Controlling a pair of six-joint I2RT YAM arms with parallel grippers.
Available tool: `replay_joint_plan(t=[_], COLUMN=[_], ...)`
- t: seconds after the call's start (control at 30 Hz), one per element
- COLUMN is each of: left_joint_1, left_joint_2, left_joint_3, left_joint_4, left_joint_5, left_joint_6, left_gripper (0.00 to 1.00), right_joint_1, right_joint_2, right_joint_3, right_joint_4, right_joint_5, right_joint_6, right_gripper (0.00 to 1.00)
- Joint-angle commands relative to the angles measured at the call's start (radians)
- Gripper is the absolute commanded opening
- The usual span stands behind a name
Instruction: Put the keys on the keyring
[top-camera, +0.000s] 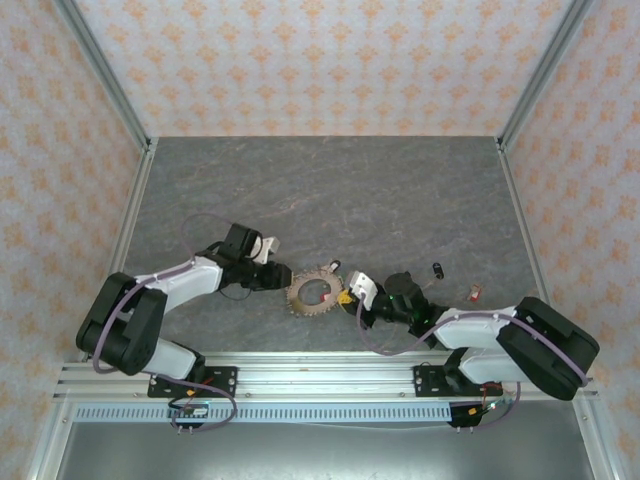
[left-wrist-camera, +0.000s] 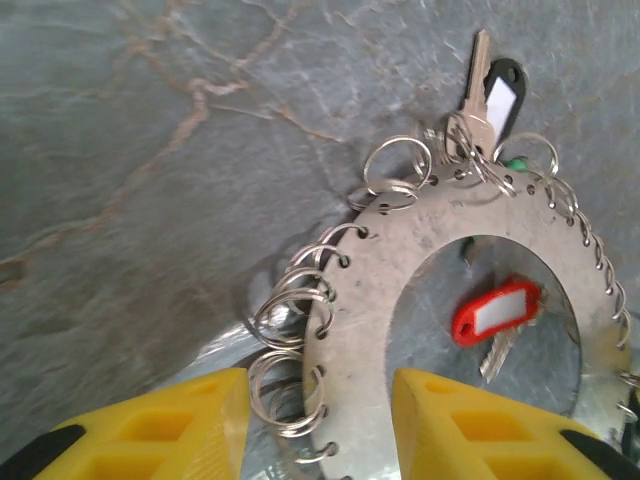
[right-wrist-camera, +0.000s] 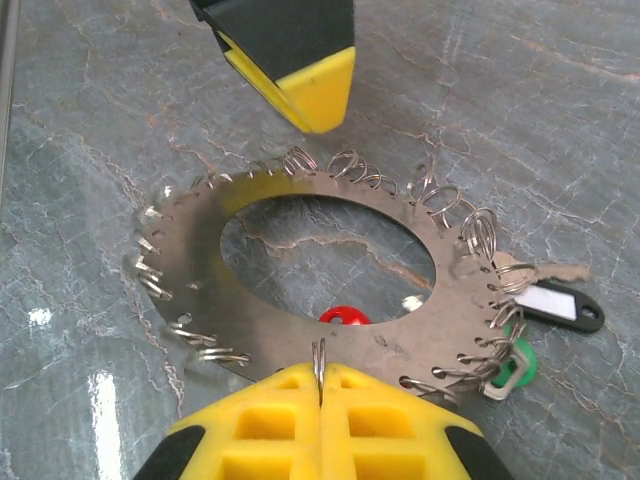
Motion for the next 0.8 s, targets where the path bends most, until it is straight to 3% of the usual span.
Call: replay_joint_plan(t=[0.0, 0.27, 0.37, 0.47, 0.57, 0.7, 0.77], left_joint_1=[-0.003, -0.008, -0.026, -0.075, -0.136, -0.164, -0.164], left_joint_2=[-0.133, -0.544, -0.669, -0.731, -0.713, -0.608, -0.556], left_joint_3=[-0.049, -0.190, -0.285, -0.343, -0.321, -0.284, -0.265], left_joint_4=[0.110, 0.343, 0.494, 0.583, 0.550, 0.557, 0.564], left_joint_5=[-0.080, -0.198, -0.262, -0.258, -0.196, -0.094, -0.061], left_joint_6=[-0.036, 0.006, 0.049, 0.170, 0.311, 0.402, 0.442], left_gripper=[0.42, 0.45, 0.69, 0.74, 0.68, 0.47, 0.45], right_joint_1=[0.006, -0.115, -0.168, -0.200, -0.231, -0.236, -0.236], right_joint_2=[0.001, 0.010, 0.014, 0.029, 0.039, 0.059, 0.063], right_joint_3=[0.031, 0.096, 0.151, 0.195, 0.252, 0.335, 0.364], right_joint_4=[0.098, 0.108, 0.040, -0.012, -0.080, -0.258, -0.332], right_joint_5=[-0.027, -0.285, -0.397, -0.470, -0.529, -0.566, -0.576], right_joint_6=[0.014, 0.004, -0.024, -0.081, -0.133, -0.280, -0.341], right_gripper=[0.00, 0.00, 0.00, 0.00, 0.00, 0.00, 0.00])
